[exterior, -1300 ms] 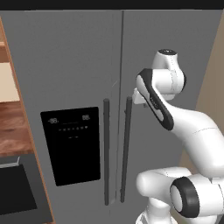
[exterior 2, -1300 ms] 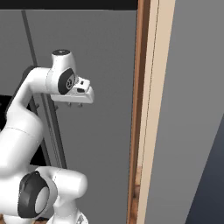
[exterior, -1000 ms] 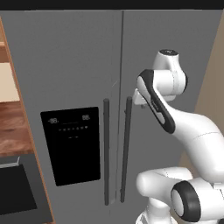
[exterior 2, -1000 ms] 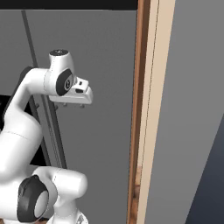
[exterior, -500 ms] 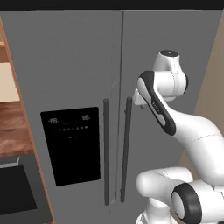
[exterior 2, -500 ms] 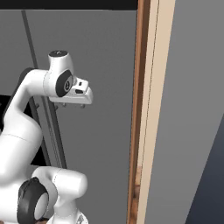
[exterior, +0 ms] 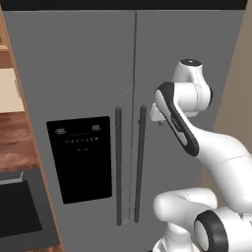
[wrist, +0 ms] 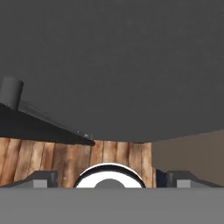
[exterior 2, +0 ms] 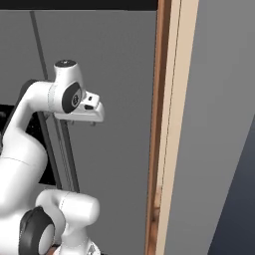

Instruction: Take the lemon wedge from the fridge and place it on the plate with fish on the dining counter.

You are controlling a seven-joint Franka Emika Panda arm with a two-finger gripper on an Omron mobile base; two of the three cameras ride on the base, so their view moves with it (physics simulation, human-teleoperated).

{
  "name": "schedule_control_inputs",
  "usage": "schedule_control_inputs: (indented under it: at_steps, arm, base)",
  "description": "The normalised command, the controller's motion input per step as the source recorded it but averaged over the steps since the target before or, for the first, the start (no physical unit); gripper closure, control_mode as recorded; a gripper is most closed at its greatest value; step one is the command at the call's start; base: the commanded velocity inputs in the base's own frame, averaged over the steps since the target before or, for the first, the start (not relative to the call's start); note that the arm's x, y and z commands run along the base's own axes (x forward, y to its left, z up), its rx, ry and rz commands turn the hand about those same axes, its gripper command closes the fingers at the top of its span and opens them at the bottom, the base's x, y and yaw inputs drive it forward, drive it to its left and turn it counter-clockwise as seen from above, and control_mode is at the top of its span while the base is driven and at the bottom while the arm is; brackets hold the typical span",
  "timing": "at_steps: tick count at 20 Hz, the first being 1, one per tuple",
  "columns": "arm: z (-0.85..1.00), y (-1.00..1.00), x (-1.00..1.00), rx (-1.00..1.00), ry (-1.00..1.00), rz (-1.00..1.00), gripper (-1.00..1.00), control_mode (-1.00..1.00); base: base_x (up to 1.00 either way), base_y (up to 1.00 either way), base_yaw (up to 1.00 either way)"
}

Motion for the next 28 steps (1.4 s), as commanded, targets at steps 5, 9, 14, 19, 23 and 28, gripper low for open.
schedule_control_inputs:
  at_steps: [5, 9, 14, 19, 23, 28]
  arm:
    - [0.00, 0.00, 0.00, 0.00, 0.00, 0.00, -1.00, 1.00]
    - [0.00, 0.00, 0.00, 0.00, 0.00, 0.00, -1.00, 1.00]
    - [0.00, 0.00, 0.00, 0.00, 0.00, 0.00, -1.00, 1.00]
    - [0.00, 0.00, 0.00, 0.00, 0.00, 0.00, -1.00, 1.00]
    - [0.00, 0.00, 0.00, 0.00, 0.00, 0.00, -1.00, 1.00]
    - [0.00, 0.00, 0.00, 0.00, 0.00, 0.00, -1.00, 1.00]
  base:
    - [-0.58, 0.12, 0.00]
    - [-0.54, 0.15, 0.00]
    - [-0.46, 0.24, 0.00]
    - [-0.39, 0.50, 0.00]
    - [-0.10, 0.61, 0.00]
    - [-0.06, 0.47, 0.00]
